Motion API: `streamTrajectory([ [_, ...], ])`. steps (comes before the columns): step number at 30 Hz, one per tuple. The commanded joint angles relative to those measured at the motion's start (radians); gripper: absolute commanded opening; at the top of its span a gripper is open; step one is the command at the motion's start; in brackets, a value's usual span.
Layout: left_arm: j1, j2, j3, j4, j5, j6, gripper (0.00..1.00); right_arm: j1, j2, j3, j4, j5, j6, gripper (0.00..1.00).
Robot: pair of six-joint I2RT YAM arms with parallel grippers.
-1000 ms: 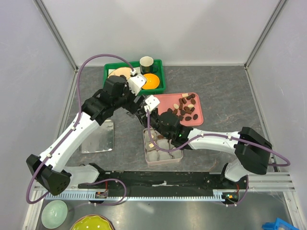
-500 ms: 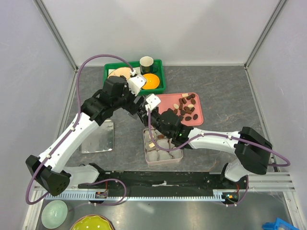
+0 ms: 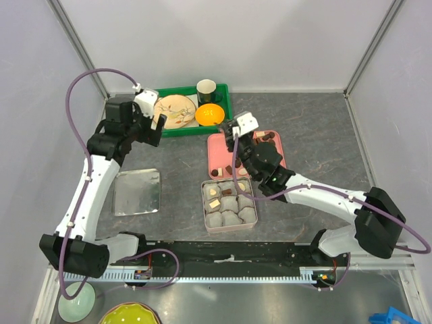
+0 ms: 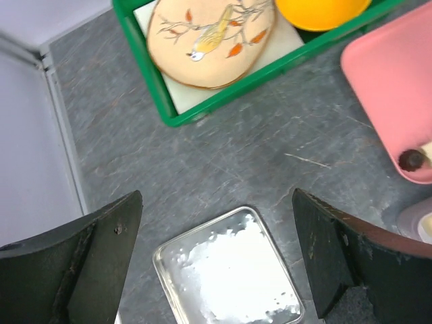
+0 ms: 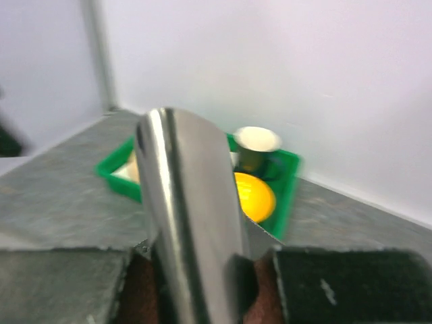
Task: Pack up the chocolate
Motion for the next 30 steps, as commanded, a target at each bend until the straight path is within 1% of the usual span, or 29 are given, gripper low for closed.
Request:
streamTrajectory([
  [1, 0.058, -0.056, -0.036, 0.020, 0.138, -0.005, 0.98, -0.114, -0.017, -0.026, 0.002, 0.102, -0.012, 0.11],
  [4, 0.058, -0.058, -0.122, 0.011, 0.226, 0.017, 0.95, -0.153, -0.001, -0.034, 0.022, 0.140, -0.011, 0.08],
  [7, 0.058, -0.044, -0.179, 0.000, 0.279, 0.037, 0.91, -0.182, 0.020, -0.035, 0.028, 0.157, -0.011, 0.08],
  [11, 0.057, -0.033, -0.244, 0.008, 0.288, 0.050, 0.88, -0.213, 0.042, -0.047, 0.023, 0.145, 0.026, 0.11],
  [14, 0.057, -0.026, -0.285, 0.022, 0.279, 0.055, 0.87, -0.232, 0.057, -0.058, 0.026, 0.128, 0.061, 0.14],
  [18, 0.057, -0.013, -0.308, 0.037, 0.271, 0.061, 0.86, -0.252, 0.083, -0.064, 0.033, 0.116, 0.089, 0.19],
  [19, 0.057, -0.010, -0.313, 0.038, 0.268, 0.066, 0.86, -0.257, 0.088, -0.071, 0.034, 0.105, 0.106, 0.24],
  [26, 0.057, -0.007, -0.333, 0.051, 0.257, 0.072, 0.86, -0.269, 0.109, -0.089, 0.034, 0.062, 0.155, 0.34],
  [27, 0.057, -0.007, -0.337, 0.052, 0.256, 0.073, 0.86, -0.272, 0.114, -0.090, 0.033, 0.060, 0.155, 0.38],
  [30, 0.057, -0.010, -0.346, 0.055, 0.250, 0.075, 0.86, -0.272, 0.123, -0.101, 0.037, 0.056, 0.187, 0.41],
])
